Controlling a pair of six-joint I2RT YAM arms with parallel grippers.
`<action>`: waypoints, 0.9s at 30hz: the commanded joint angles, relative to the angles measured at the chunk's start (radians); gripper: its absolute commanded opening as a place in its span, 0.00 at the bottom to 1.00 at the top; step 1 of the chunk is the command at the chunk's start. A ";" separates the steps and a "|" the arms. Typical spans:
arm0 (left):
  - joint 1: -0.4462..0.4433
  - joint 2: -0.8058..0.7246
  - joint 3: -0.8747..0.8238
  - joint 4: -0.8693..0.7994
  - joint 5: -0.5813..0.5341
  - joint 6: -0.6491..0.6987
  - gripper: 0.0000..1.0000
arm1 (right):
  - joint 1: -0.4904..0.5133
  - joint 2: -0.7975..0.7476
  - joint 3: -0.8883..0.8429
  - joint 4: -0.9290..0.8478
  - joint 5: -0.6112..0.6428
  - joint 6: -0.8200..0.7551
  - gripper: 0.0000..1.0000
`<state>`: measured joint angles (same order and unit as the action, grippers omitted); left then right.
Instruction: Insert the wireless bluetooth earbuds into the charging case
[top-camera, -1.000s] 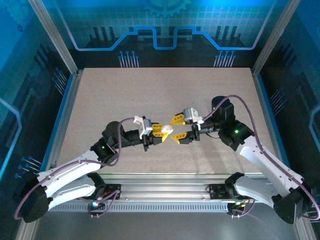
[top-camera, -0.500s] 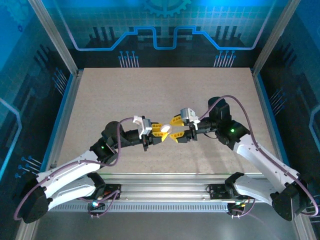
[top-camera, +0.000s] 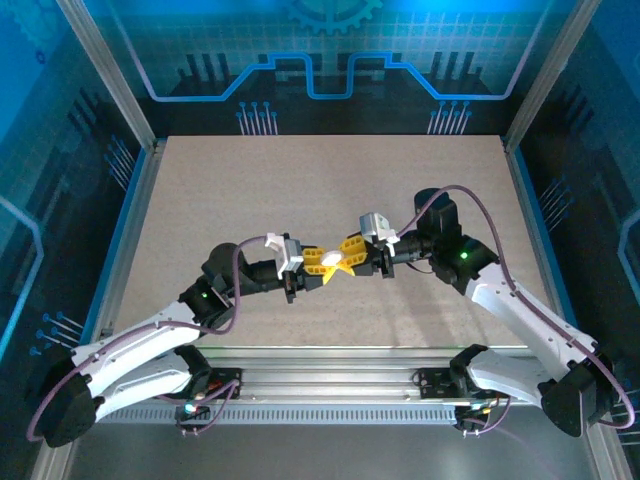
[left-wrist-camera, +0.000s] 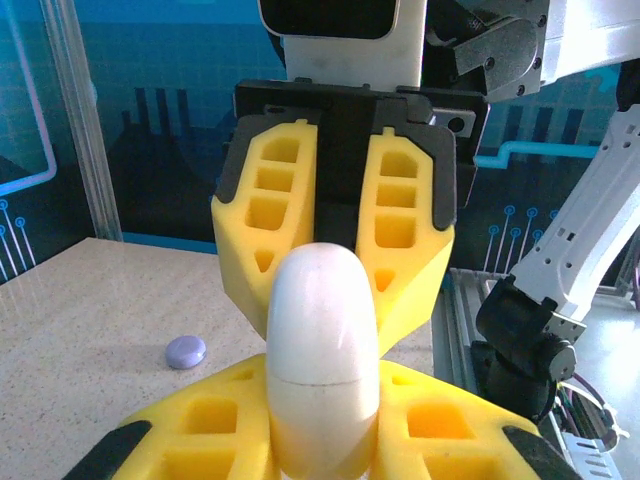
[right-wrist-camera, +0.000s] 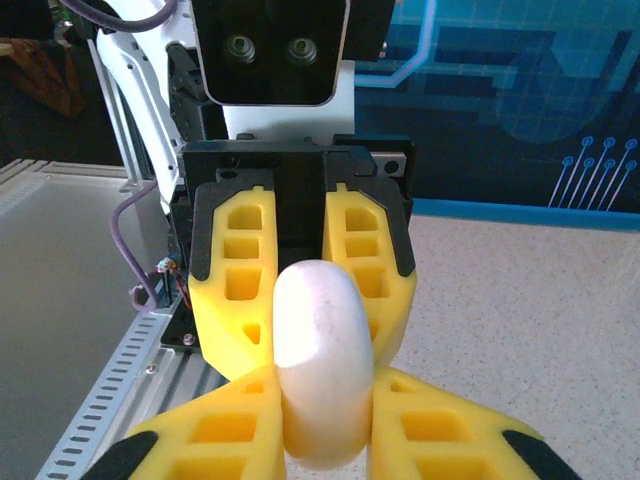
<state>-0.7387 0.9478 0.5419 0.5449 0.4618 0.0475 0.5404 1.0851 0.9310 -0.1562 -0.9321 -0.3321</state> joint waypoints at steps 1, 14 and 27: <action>-0.004 -0.002 0.012 0.017 -0.009 0.010 0.14 | 0.000 -0.004 0.019 -0.040 -0.029 -0.030 0.15; -0.004 0.045 0.026 -0.007 -0.032 0.007 0.34 | -0.037 -0.096 -0.079 -0.041 0.033 -0.022 0.08; -0.004 0.127 0.044 -0.040 -0.083 0.035 0.58 | -0.140 -0.116 -0.145 -0.076 0.078 0.005 0.08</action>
<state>-0.7479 1.0595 0.5537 0.5171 0.4088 0.0608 0.4278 0.9726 0.8051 -0.1982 -0.8597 -0.3378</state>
